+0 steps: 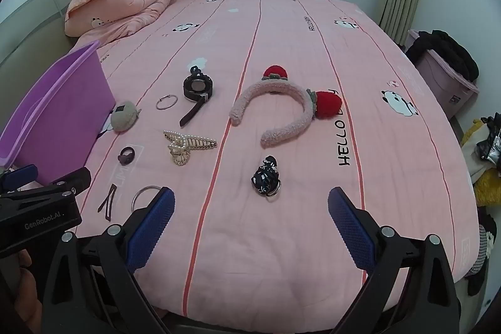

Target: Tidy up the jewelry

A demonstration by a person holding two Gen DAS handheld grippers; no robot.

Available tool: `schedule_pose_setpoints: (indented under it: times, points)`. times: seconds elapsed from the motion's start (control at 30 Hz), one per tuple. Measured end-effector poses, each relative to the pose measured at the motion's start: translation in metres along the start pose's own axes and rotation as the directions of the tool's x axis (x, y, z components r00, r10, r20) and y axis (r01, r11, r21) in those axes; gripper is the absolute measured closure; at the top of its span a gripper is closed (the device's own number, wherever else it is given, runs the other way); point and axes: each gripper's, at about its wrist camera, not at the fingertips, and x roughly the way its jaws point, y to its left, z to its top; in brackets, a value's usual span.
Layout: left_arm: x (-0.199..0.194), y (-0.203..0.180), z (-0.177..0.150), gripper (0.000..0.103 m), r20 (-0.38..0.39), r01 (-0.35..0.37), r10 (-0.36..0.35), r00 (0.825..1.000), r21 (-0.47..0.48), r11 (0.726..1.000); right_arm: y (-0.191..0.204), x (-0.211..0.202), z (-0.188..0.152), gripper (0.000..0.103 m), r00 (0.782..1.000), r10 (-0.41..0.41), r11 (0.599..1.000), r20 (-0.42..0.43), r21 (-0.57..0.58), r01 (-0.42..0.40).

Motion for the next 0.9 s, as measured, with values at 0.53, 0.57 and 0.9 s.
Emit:
schedule_pose_setpoints:
  times: [0.53,0.57,0.9]
  points:
    - [0.0001,0.0025,0.0016,0.006,-0.002,-0.002,0.002,1.0,0.002,1.0,-0.0012,0.0014,0.0004,0.009,1.0,0.002,1.0,0.004,0.003,-0.002]
    - [-0.0009,0.0031,0.0025,0.006,0.0,-0.002,0.002,1.0,0.0,1.0,-0.0019,-0.0001,0.002,0.009,1.0,0.003,1.0,0.001,0.007,-0.003]
    - [-0.0014,0.0023,-0.0011,0.006,0.005,-0.005,0.005,1.0,-0.01,1.0,-0.0054,-0.0051,0.0028,0.009,1.0,0.002,1.0,0.008,0.02,-0.002]
